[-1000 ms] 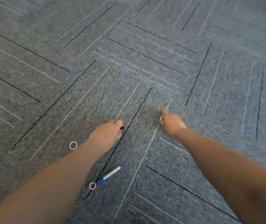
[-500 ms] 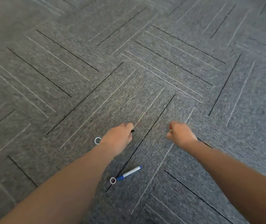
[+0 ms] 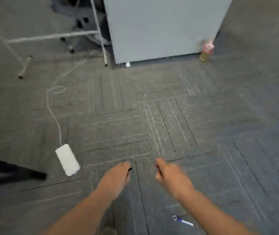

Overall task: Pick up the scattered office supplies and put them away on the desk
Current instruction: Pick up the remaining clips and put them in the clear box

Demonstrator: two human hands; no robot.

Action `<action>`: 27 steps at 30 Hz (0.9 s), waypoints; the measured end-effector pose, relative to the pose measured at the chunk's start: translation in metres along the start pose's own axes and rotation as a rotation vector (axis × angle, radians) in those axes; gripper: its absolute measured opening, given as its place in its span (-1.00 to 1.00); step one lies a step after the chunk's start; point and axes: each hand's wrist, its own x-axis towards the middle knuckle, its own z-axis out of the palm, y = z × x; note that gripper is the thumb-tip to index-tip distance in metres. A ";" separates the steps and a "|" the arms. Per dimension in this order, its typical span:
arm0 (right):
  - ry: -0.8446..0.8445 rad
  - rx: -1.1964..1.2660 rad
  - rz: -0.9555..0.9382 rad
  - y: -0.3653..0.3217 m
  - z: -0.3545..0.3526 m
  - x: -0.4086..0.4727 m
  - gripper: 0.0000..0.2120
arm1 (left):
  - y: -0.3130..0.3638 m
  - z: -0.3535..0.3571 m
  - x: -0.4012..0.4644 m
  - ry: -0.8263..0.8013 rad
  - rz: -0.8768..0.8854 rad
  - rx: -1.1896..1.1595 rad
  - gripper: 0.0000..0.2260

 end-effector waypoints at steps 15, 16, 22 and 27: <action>0.070 -0.265 -0.961 -0.652 -0.089 -0.070 -0.88 | -0.292 -0.357 -0.358 0.805 -0.666 -0.392 -0.85; 0.051 -0.267 -1.003 -0.678 -0.079 -0.072 -0.87 | -0.312 -0.357 -0.374 0.819 -0.709 -0.426 -0.82; -0.134 -0.400 -1.145 -0.775 -0.014 -0.072 -0.92 | -0.383 -0.338 -0.425 0.786 -0.938 -0.465 -0.88; -0.298 -0.537 -1.228 -0.805 0.031 -0.046 -0.90 | -0.407 -0.314 -0.414 0.761 -1.073 -0.553 -0.91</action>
